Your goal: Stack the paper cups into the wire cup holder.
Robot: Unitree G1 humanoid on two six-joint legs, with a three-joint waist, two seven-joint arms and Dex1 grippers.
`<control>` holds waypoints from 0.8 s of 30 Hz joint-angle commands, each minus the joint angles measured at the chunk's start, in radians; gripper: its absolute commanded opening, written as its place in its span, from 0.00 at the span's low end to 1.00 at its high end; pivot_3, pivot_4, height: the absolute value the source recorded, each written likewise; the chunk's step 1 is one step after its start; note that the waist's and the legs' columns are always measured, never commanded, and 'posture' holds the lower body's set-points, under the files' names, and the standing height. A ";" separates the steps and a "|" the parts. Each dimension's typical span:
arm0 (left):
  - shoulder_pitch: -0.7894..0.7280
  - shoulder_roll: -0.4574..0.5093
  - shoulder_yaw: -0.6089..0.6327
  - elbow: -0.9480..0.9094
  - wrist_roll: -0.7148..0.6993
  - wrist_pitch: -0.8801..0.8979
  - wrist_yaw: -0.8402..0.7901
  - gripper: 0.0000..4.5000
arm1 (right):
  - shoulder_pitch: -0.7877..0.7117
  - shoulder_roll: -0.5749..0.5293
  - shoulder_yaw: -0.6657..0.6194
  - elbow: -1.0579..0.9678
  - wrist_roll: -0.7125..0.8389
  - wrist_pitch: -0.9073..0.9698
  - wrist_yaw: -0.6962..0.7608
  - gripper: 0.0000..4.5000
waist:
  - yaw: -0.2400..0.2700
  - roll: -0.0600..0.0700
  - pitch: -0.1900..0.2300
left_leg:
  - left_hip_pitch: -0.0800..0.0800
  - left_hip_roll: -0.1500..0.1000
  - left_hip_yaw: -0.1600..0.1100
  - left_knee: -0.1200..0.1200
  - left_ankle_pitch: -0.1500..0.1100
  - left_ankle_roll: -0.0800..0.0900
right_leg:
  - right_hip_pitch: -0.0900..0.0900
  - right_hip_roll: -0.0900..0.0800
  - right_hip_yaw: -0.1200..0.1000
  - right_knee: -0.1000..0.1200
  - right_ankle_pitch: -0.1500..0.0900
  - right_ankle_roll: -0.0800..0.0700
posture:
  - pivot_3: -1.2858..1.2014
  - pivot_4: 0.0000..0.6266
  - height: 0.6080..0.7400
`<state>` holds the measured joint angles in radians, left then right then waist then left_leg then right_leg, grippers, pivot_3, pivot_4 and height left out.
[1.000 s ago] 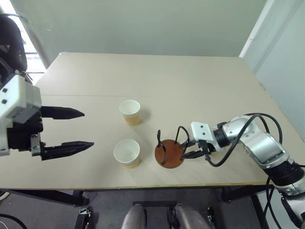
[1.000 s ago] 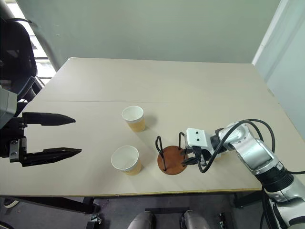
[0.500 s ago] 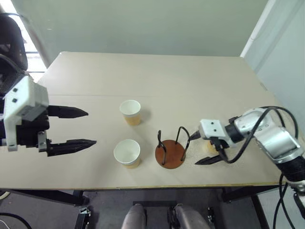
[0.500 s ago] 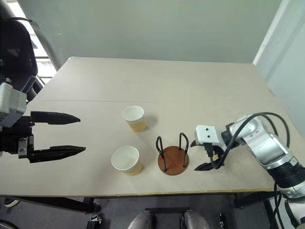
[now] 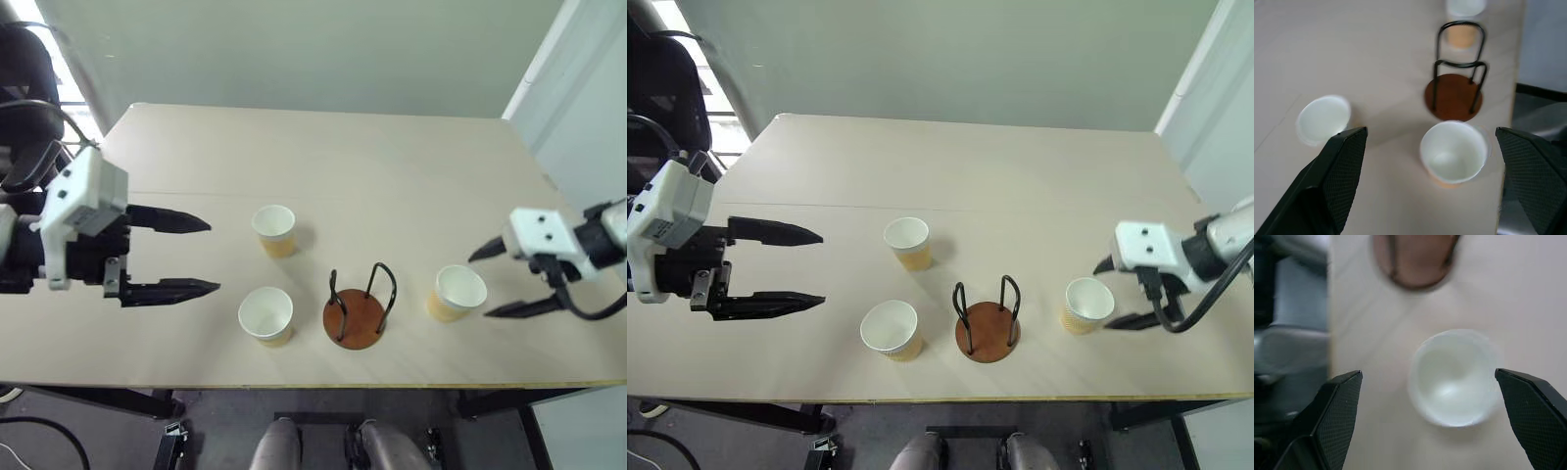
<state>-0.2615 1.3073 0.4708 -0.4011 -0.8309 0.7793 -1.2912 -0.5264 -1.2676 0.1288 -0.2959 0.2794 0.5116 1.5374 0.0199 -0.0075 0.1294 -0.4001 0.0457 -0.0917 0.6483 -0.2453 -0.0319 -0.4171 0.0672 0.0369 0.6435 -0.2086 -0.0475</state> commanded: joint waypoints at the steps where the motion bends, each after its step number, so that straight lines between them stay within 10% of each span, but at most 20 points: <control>1: -0.015 0.039 -0.009 -0.052 -0.026 0.006 -0.031 1.00 | 0.018 0.009 -0.004 -0.084 -0.004 0.037 -0.051 0.99 | -0.008 0.000 0.000 | 0.000 0.000 0.001 0.000 0.000 0.000 | 0.000 0.000 0.000 0.000 0.000 0.001 | 0.52 0.24 1.00; 18: 0.095 0.033 0.156 -0.162 -0.043 0.124 -0.001 1.00 | -0.019 0.096 0.186 -0.053 -0.201 -0.012 -0.119 0.99 | -0.009 0.000 0.000 | 0.002 -0.001 0.002 0.001 0.002 0.004 | 0.001 0.001 0.007 0.000 0.001 0.008 | 0.52 0.24 1.00; 24: 0.065 0.029 0.201 -0.151 -0.085 0.128 -0.002 1.00 | -0.043 0.124 0.205 -0.003 -0.248 -0.056 -0.106 0.63 | -0.010 0.001 0.000 | 0.002 -0.001 0.003 0.002 0.002 0.004 | 0.001 0.001 0.008 0.001 0.002 0.008 | 0.52 0.24 1.00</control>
<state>-0.1765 1.3370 0.6257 -0.5497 -0.8905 0.9027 -1.2934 -0.5441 -1.1407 0.3413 -0.3032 0.0482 0.4769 1.4253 0.0102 -0.0068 0.1298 -0.3979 0.0446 -0.0887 0.6499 -0.2428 -0.0276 -0.4160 0.0681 0.0455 0.6445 -0.2066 -0.0389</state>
